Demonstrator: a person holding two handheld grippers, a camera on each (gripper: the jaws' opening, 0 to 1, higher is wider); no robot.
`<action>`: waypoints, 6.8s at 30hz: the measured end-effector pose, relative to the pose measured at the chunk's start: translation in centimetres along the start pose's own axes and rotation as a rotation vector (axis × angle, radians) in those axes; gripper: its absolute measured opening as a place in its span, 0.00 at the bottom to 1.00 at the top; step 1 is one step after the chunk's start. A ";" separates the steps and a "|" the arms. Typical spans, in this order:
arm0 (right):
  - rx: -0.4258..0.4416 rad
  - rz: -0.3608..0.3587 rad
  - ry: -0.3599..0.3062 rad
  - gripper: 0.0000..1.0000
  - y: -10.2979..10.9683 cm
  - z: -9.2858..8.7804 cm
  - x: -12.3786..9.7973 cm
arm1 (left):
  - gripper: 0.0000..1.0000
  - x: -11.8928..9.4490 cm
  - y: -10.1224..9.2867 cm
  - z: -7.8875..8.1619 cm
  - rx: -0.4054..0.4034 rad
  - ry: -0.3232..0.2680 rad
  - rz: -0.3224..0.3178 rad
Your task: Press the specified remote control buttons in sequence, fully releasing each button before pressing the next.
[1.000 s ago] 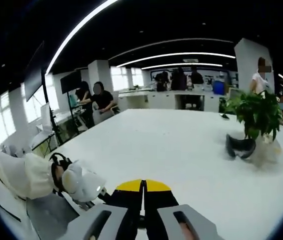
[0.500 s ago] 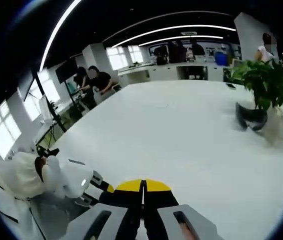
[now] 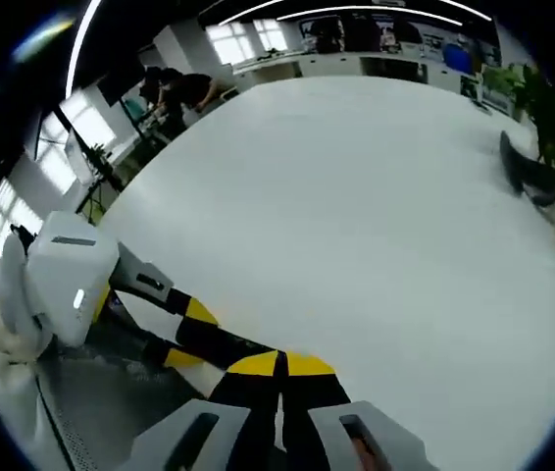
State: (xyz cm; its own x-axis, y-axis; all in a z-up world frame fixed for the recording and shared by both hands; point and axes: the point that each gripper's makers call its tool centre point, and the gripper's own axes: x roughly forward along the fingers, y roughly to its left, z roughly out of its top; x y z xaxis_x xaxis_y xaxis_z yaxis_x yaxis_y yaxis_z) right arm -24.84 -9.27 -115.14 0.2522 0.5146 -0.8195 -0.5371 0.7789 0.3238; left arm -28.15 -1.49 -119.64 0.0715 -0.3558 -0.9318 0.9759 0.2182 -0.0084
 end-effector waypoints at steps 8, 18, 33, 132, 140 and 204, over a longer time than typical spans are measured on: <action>-0.016 -0.030 0.107 0.00 -0.9 -1.8 2.0 | 0.24 0.0 0.1 0.1 -0.013 -0.029 -0.003; 0.041 -0.033 0.144 0.00 -0.9 -2.7 2.1 | 0.24 0.0 0.0 0.0 -0.013 -0.007 0.004; 0.247 0.020 0.148 0.00 -1.5 -2.6 2.5 | 0.24 0.0 0.1 0.0 -0.013 -0.019 0.000; 0.118 -0.037 0.210 0.00 0.4 -1.8 3.8 | 0.24 0.1 0.2 0.1 -0.042 -0.027 -0.003; 0.122 -0.031 0.184 0.00 0.2 -1.9 3.7 | 0.24 0.1 0.2 0.1 -0.049 -0.033 -0.003; 0.123 -0.026 0.280 0.00 1.2 -1.4 4.7 | 0.24 0.1 0.1 0.1 -0.056 -0.031 0.008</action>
State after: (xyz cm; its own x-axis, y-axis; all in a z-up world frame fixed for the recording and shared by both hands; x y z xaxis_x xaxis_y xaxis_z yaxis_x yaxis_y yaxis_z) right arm -25.42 -6.43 -119.21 0.0237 0.3885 -0.9211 -0.4275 0.8369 0.3419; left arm -27.98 -1.58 -119.69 0.0861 -0.3819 -0.9202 0.9623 0.2711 -0.0224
